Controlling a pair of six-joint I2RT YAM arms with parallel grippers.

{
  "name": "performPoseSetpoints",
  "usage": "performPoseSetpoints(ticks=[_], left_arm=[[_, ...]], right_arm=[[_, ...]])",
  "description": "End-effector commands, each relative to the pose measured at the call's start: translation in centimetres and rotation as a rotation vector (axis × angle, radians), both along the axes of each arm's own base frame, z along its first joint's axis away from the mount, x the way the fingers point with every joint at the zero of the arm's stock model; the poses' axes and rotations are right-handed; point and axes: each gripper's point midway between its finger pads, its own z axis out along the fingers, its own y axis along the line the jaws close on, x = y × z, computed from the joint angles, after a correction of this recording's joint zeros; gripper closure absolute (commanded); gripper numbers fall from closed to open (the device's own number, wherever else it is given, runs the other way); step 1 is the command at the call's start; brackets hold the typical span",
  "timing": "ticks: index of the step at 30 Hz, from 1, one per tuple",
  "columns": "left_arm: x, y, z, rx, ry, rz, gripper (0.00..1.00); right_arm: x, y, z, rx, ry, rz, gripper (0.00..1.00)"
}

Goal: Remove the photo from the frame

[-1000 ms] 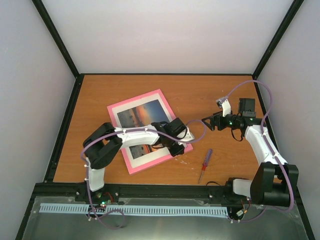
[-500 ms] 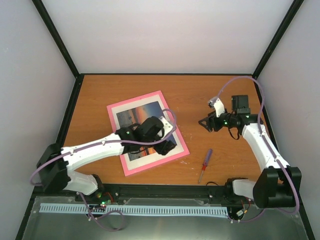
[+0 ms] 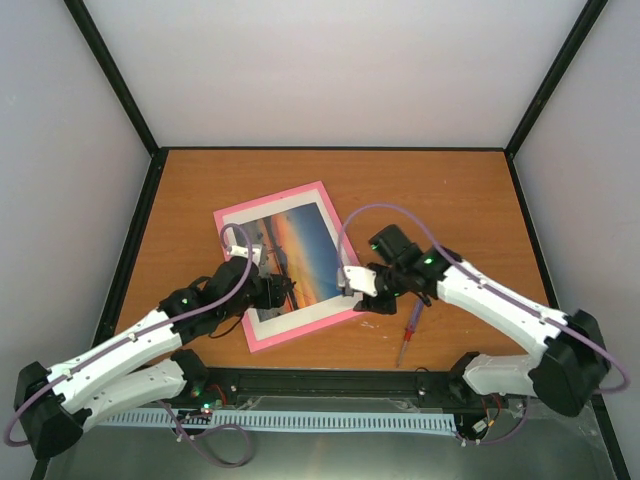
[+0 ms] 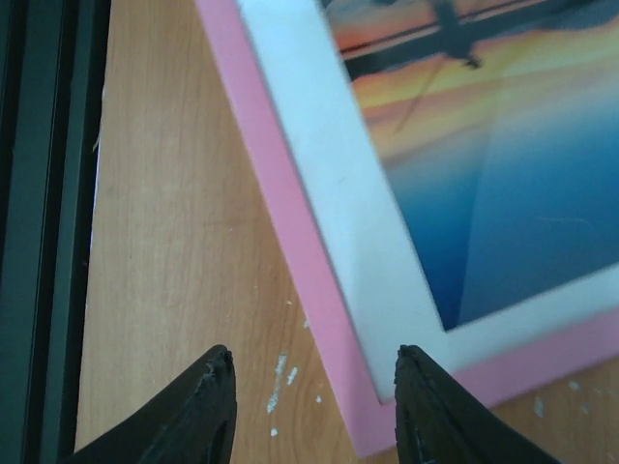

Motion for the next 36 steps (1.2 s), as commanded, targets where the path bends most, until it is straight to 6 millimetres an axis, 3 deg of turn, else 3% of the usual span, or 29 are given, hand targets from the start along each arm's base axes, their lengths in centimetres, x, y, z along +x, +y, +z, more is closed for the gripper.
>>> performPoseSetpoints(ticks=[1,8,13,20,27,34,36], left_arm=[[-0.1,0.7,-1.0,-0.014,0.038,0.064,0.18],[0.5,0.4,-1.5,-0.038,0.003,0.067,0.2],[0.7,0.1,-2.8,-0.016,0.006,0.056,0.3],[1.3,0.8,-3.5,0.018,-0.037,0.08,0.29],[1.5,0.4,-2.5,0.037,-0.063,0.042,0.28],[2.2,-0.5,-0.9,0.054,-0.102,-0.001,0.29],[2.4,-0.7,-0.6,0.061,-0.106,-0.008,0.28]], right_arm=[[-0.4,0.7,-3.9,-0.156,-0.069,0.104,0.57],[-0.4,1.5,-7.7,-0.248,-0.066,0.185,0.58],[-0.1,1.3,-10.0,-0.303,-0.061,0.219,0.59],[0.1,1.1,-12.5,-0.348,-0.047,0.232,0.63],[0.0,-0.1,-13.5,-0.381,-0.074,0.222,0.71],[0.3,-0.7,-14.4,-0.408,-0.098,0.216,0.69],[0.2,-0.6,-14.4,-0.403,-0.094,0.219,0.77]])
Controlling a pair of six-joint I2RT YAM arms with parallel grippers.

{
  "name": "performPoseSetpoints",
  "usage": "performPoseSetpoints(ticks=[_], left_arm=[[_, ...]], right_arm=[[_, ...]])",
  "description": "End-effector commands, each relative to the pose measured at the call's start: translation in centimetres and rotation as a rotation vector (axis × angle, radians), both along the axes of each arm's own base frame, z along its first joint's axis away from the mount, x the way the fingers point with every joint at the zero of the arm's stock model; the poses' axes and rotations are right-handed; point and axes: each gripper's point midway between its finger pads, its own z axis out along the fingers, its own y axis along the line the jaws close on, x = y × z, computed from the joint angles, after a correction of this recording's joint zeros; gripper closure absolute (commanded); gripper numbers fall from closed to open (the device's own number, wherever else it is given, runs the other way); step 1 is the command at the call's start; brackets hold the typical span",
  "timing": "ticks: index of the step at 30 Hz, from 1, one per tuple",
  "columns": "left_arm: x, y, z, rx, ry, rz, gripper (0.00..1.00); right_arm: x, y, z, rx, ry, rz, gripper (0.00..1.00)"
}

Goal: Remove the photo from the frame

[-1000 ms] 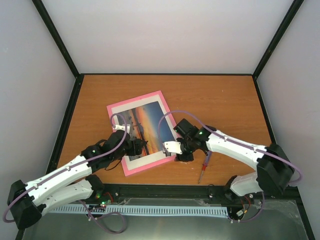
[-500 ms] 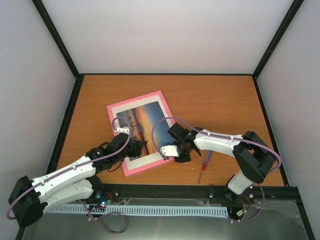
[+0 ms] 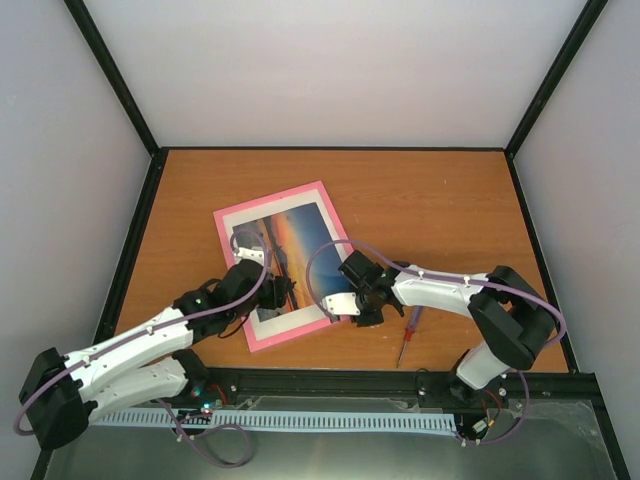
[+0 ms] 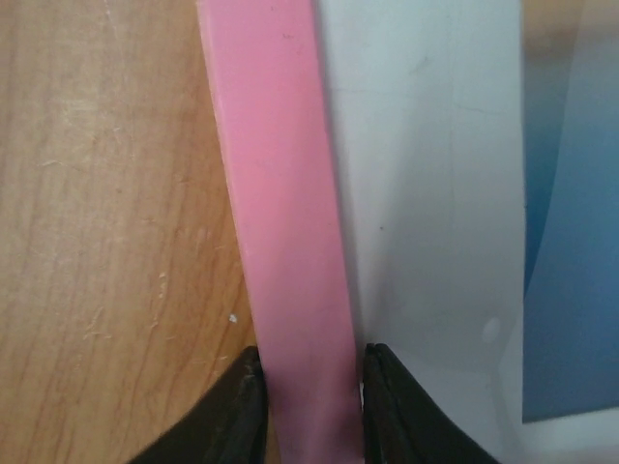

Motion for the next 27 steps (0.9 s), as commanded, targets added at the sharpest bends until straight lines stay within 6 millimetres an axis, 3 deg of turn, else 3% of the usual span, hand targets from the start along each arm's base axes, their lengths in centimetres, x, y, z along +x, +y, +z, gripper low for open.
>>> performPoseSetpoints(ticks=[1,3,7,13,15,22,27], left_arm=[[1.2,-1.1,3.1,-0.015,-0.074,-0.032,0.28],[1.3,-1.1,3.5,-0.01,-0.08,-0.035,0.28],[1.4,-1.3,4.9,-0.005,-0.117,-0.061,0.29],[-0.2,-4.3,11.4,-0.053,-0.267,-0.262,0.33],[-0.7,-5.0,12.4,-0.017,-0.279,-0.301,0.35],[-2.5,-6.6,13.7,0.084,-0.285,-0.479,0.4],[-3.4,-6.8,14.4,0.075,-0.309,-0.54,0.46]], right_arm=[[-0.9,-1.2,-1.4,-0.065,0.026,0.008,0.83],[-0.8,-0.9,-0.4,-0.054,0.03,-0.001,0.96],[-0.4,0.2,3.4,0.023,0.005,-0.014,0.97],[1.0,1.0,8.2,0.12,-0.024,-0.065,0.97],[1.7,1.0,10.0,0.167,-0.002,-0.094,0.97],[3.2,0.4,15.3,0.284,0.022,-0.166,0.97],[4.3,-0.8,17.5,0.348,0.037,-0.21,0.97]])
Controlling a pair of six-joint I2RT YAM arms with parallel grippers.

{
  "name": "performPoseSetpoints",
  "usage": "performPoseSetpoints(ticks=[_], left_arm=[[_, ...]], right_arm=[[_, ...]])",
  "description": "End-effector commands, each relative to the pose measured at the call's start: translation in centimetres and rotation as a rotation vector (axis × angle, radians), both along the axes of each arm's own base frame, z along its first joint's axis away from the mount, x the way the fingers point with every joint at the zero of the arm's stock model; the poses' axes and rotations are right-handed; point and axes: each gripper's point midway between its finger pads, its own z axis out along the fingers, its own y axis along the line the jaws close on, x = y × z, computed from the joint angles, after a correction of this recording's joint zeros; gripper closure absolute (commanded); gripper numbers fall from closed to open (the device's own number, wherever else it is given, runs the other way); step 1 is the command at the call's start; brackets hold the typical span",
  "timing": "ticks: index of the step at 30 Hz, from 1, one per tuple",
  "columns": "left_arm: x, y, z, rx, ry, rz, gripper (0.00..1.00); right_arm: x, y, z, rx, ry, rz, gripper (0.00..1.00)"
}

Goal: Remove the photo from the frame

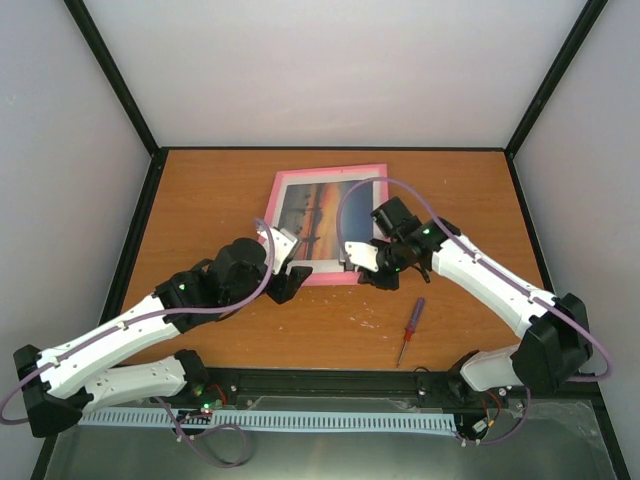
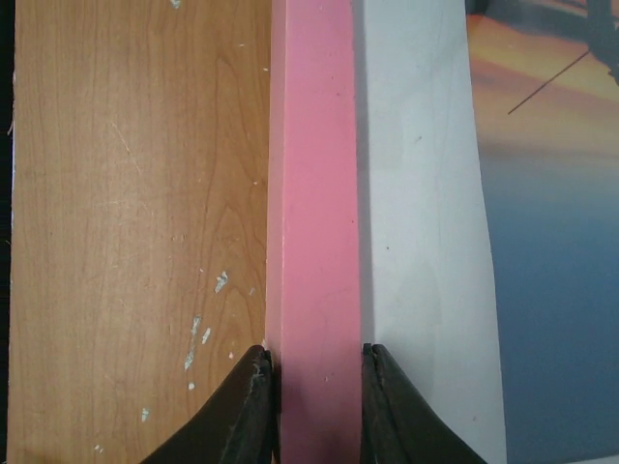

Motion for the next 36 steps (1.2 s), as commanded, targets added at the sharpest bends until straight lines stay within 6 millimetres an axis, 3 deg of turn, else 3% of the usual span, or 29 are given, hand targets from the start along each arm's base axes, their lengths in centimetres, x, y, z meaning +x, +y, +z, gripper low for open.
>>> performPoseSetpoints(ticks=[1,9,16,27,36], left_arm=[[-1.4,-0.2,0.7,0.047,-0.04,-0.11,0.46],[-1.8,-2.1,-2.3,0.295,-0.193,-0.268,0.44],[-3.3,-4.1,-2.7,0.436,-0.424,-0.429,0.43],[-0.7,-4.5,-5.8,0.693,-0.587,-0.452,0.44],[0.8,-4.8,-4.5,0.736,-0.739,-0.392,0.5]], right_arm=[[1.3,-0.2,4.5,0.122,-0.036,-0.03,0.97],[0.3,-0.7,6.6,0.174,0.0,-0.044,0.97],[-0.5,-0.6,7.2,0.198,0.042,-0.058,0.97],[-1.4,0.0,8.0,0.246,0.122,-0.071,0.97],[-2.2,0.0,8.4,0.259,0.155,-0.067,0.97]])
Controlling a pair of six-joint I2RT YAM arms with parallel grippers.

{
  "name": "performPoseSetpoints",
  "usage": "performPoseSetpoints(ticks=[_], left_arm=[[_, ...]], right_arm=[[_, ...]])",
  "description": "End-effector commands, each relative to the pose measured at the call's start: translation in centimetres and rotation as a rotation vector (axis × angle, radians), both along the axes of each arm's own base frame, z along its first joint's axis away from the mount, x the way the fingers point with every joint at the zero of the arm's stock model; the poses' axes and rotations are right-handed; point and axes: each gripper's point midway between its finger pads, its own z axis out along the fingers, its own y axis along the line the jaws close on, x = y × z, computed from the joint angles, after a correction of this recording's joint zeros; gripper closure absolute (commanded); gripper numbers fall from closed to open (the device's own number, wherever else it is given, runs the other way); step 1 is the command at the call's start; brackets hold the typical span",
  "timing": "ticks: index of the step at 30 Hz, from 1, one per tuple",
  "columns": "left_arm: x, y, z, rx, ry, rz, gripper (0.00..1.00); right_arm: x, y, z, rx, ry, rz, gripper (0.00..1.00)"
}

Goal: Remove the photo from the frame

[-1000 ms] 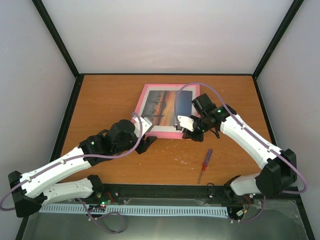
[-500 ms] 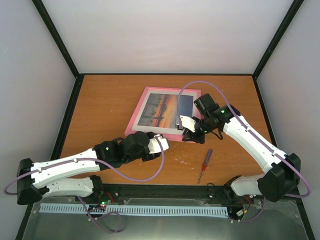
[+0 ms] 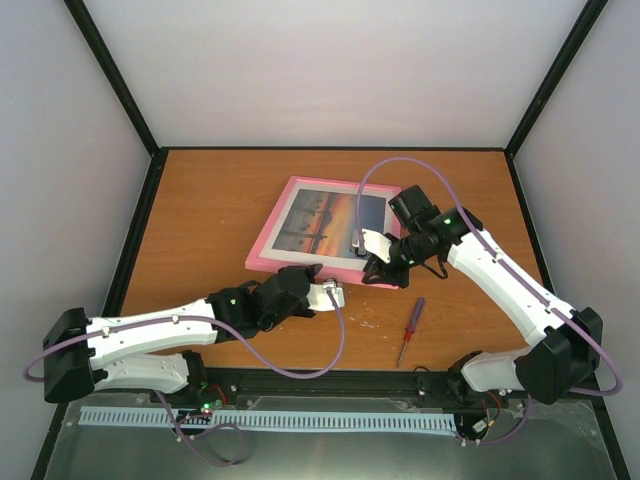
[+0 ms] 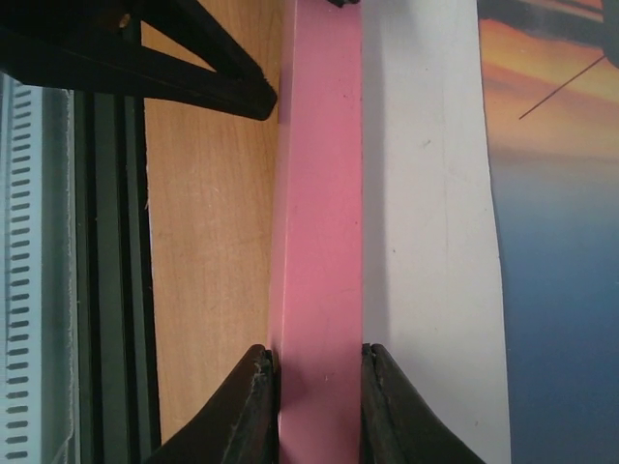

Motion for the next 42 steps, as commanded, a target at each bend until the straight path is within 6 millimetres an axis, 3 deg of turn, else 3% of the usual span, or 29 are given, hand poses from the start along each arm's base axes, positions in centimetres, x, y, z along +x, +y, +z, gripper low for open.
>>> performPoseSetpoints(ticks=[1,12,18,20,23,26,30,37,42], left_arm=[[0.9,-0.8,2.2,-0.023,-0.126,-0.009,0.51],[1.3,-1.5,3.0,0.005,-0.185,-0.03,0.67],[1.2,-1.8,4.3,-0.012,-0.178,-0.039,0.82],[1.1,-1.7,5.2,-0.021,-0.157,-0.035,0.87],[0.7,-1.7,7.3,-0.056,-0.126,-0.033,0.93],[0.3,-1.3,9.3,-0.086,-0.077,-0.022,0.97],[-0.1,-0.9,11.7,-0.107,-0.029,-0.008,0.99],[0.5,-0.2,15.9,-0.125,0.003,0.039,0.99],[0.4,-0.5,19.1,-0.144,0.027,0.033,0.99]], right_arm=[[-0.4,1.2,3.5,0.117,-0.052,0.038,0.97],[-0.8,1.4,3.8,0.132,-0.024,0.049,0.97],[-1.2,1.4,4.9,0.144,-0.033,0.052,0.97],[-1.1,1.3,5.8,0.15,-0.047,0.04,0.89],[-0.8,0.9,7.9,0.161,-0.105,0.011,0.61],[-0.6,0.3,10.4,0.182,-0.194,-0.014,0.44],[-0.5,-0.4,13.4,0.18,-0.263,-0.036,0.36],[-1.2,-1.8,17.8,0.178,-0.371,-0.044,0.35],[-1.1,-3.4,18.9,0.116,-0.457,-0.063,0.35]])
